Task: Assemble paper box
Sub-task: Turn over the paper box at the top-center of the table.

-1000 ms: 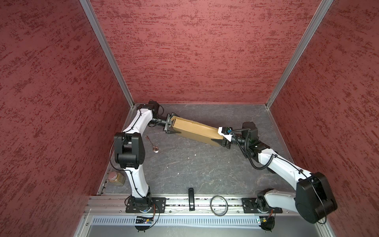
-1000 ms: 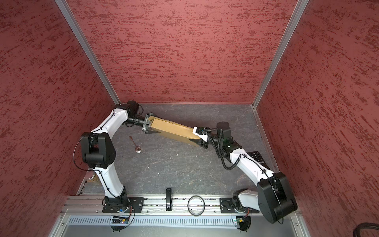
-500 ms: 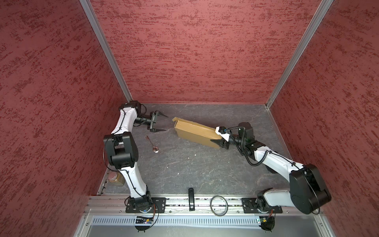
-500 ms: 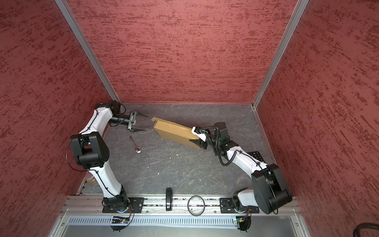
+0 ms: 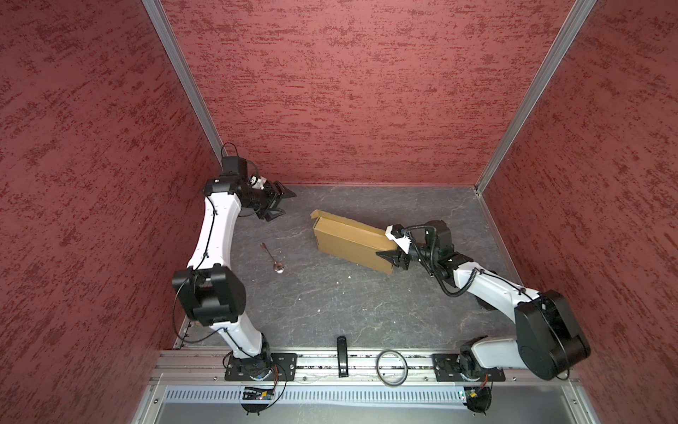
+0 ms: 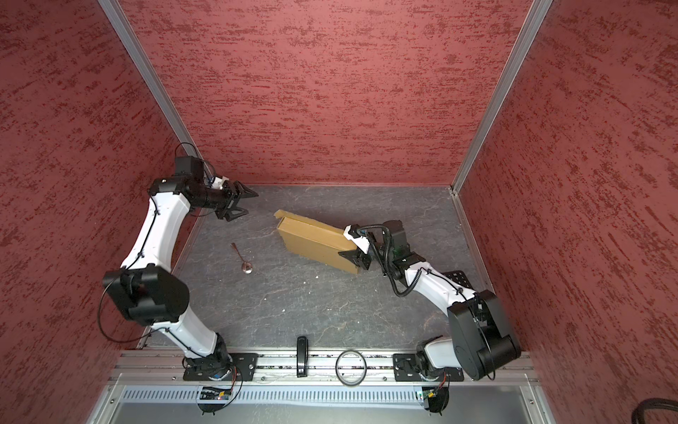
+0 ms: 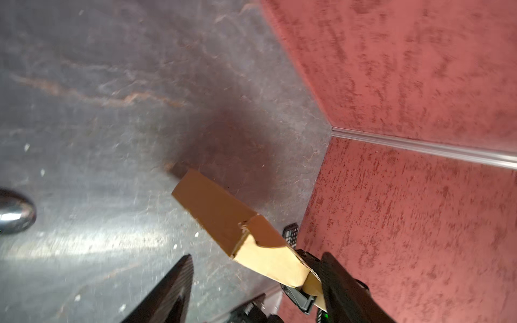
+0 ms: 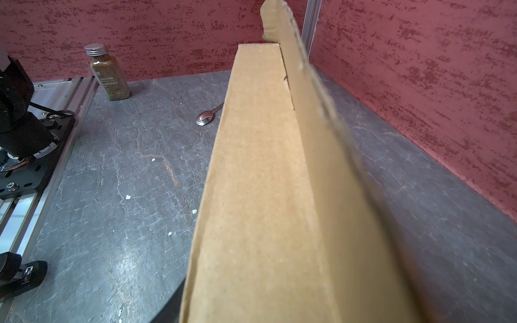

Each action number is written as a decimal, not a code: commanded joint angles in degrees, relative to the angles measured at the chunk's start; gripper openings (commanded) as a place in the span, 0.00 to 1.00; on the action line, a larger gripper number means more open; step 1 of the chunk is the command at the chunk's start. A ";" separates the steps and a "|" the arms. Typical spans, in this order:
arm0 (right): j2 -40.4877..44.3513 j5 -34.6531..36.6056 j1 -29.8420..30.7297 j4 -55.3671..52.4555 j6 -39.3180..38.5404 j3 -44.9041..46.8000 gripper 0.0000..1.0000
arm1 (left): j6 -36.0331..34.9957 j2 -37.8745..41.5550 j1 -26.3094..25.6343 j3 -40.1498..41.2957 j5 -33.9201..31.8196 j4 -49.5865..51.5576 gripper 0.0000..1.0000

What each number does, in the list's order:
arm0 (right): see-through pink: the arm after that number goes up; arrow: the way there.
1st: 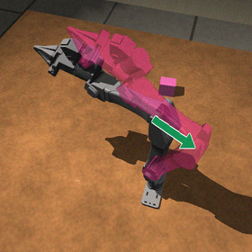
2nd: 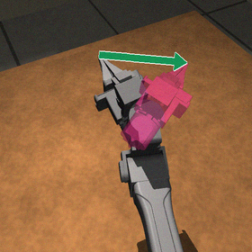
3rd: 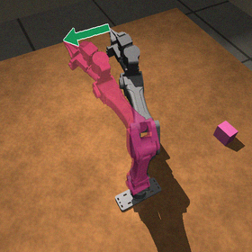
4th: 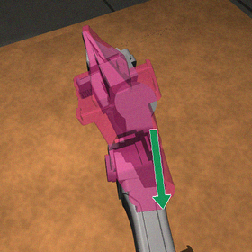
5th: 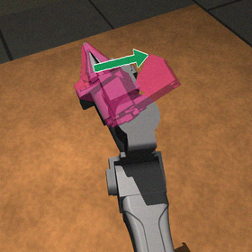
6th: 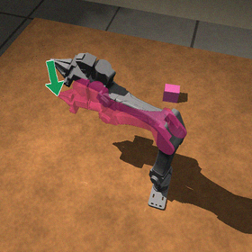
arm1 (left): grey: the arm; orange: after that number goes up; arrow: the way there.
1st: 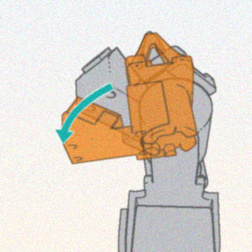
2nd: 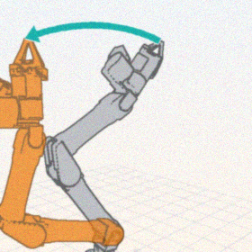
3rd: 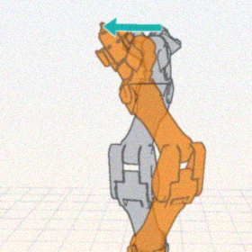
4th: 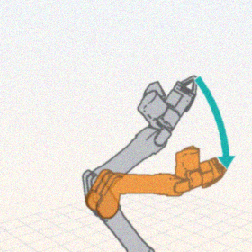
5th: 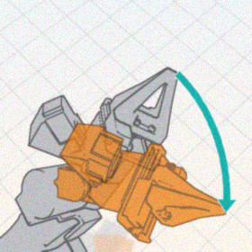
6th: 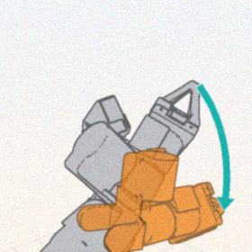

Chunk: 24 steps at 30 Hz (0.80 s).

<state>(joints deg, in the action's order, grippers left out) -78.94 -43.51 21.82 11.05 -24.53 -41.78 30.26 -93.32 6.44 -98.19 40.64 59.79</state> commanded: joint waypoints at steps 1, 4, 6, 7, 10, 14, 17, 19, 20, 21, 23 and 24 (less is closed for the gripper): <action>2.04 -1.63 0.37 0.39 1.27 0.97 0.36 | -7.07 6.59 -0.50 8.01 2.86 -16.79 0.69; 1.87 -1.99 0.44 -0.64 2.11 0.57 0.36 | -9.64 10.07 -2.66 16.10 5.85 -23.89 0.68; 2.15 -2.00 0.46 -1.35 2.14 0.54 0.37 | -14.10 10.39 -5.16 17.58 3.58 -21.94 0.68; 2.21 -2.06 0.44 -1.99 1.97 0.43 0.36 | -16.05 10.35 -6.46 18.37 2.42 -21.23 0.68; 2.47 -2.33 0.50 -2.79 1.59 0.39 0.37 | -19.41 10.48 -9.42 20.68 0.50 -22.31 0.68; 2.33 -2.02 0.50 -2.74 1.83 0.86 0.37 | -22.13 11.35 -11.61 23.88 -3.88 -26.47 0.70; 2.56 -1.92 0.48 -2.52 1.93 1.22 0.37 | -23.16 12.00 -12.37 25.92 -6.14 -30.02 0.71; 2.80 -1.84 0.50 -2.52 1.90 1.27 0.37 | -23.39 12.62 -12.64 26.99 -7.55 -31.99 0.71; 2.96 -1.73 0.50 -2.56 1.85 1.32 0.37 | -23.41 12.93 -12.68 27.29 -8.43 -32.59 0.71; 3.08 -1.71 0.50 -2.52 1.78 1.35 0.37 | -23.50 13.47 -12.81 27.86 -9.09 -33.54 0.71; 3.18 -1.75 0.50 -2.52 1.77 1.48 0.37 | -23.75 14.26 -12.89 28.75 -9.73 -34.96 0.73; 3.17 -1.76 0.47 -2.52 1.77 1.54 0.37 | -23.99 14.33 -12.87 28.98 -9.56 -35.50 0.73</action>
<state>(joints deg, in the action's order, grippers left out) -77.49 -43.70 21.93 7.62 -22.65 -40.64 8.29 -81.21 -5.98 -69.63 33.10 29.10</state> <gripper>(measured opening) 0.499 0.727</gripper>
